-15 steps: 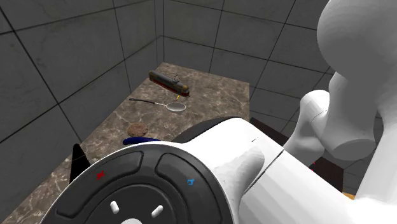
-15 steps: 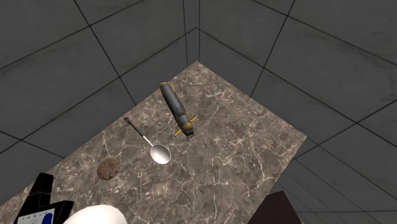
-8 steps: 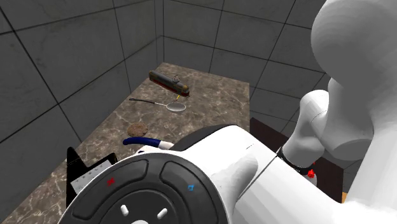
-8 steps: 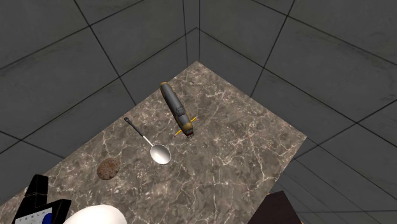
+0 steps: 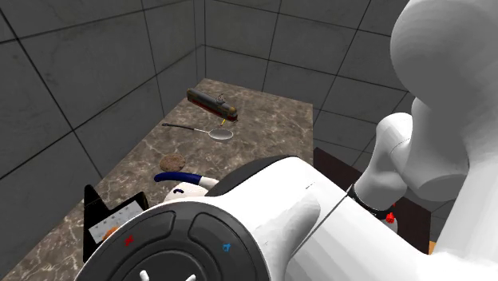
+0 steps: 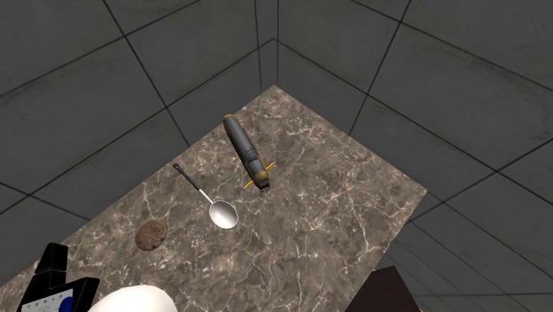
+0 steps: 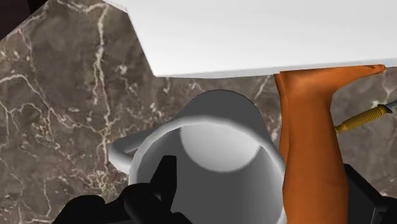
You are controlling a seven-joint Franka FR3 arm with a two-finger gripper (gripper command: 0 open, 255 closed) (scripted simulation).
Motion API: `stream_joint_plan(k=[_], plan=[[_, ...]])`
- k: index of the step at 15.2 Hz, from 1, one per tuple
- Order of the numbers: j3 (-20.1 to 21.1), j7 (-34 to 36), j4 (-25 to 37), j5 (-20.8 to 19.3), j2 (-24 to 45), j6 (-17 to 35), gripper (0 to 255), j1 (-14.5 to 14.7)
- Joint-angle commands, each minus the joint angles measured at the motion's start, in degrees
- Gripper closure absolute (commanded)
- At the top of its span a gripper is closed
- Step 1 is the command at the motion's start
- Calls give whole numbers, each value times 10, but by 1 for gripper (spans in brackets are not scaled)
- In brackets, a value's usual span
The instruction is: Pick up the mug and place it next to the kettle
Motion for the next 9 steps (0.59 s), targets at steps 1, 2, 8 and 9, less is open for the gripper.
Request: stream_joint_plan(k=[1, 2, 8, 9], plan=[[3, -9, 16, 12, -14, -27, 0, -4], [5, -14, 28, 19, -22, -45, 0, -6], [6, -17, 38, 23, -28, -59, 0, -7], [6, -17, 38, 23, -28, -59, 0, -7]])
